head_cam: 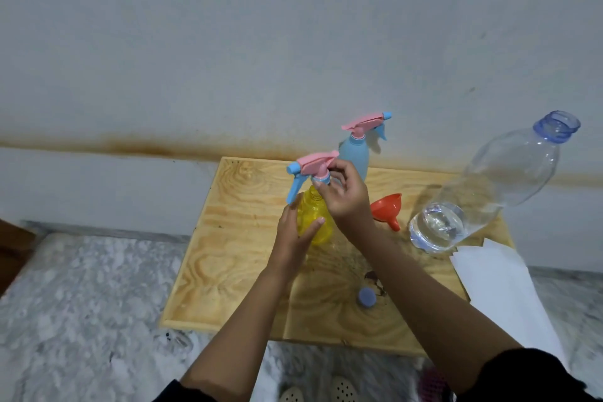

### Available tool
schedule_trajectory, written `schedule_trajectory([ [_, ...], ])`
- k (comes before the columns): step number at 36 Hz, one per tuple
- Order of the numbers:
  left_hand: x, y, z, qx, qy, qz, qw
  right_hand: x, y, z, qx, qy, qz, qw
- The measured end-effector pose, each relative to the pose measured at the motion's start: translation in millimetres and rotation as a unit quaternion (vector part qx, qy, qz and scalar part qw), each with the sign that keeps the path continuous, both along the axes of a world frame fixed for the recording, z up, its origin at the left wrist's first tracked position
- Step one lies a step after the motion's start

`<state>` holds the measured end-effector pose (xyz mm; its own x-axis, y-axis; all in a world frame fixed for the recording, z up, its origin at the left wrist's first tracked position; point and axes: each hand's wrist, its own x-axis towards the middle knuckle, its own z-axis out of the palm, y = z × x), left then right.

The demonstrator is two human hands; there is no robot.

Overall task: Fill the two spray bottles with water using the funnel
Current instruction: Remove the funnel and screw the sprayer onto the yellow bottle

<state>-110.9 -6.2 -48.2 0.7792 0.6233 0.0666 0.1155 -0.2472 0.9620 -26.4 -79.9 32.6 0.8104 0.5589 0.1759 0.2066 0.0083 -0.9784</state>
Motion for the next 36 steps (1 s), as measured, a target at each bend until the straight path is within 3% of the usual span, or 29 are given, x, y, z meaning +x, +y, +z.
schedule_trajectory([
  [8, 4, 3, -21, 0.109, 0.003, 0.036, 0.993, 3, -1, -16, -0.065, 0.005, -0.002, 0.998],
  [19, 18, 6, -45, 0.122, 0.005, 0.032, 0.992, 11, 1, -26, -0.052, 0.006, -0.003, 0.999],
  [29, 12, 12, -25, 0.127, -0.016, -0.076, 0.989, 30, 2, -15, -0.043, 0.006, 0.004, 0.999],
  [36, 1, 3, -1, 0.069, -0.001, -0.108, 0.992, 30, -1, 0, -0.014, 0.046, 0.004, 0.999],
])
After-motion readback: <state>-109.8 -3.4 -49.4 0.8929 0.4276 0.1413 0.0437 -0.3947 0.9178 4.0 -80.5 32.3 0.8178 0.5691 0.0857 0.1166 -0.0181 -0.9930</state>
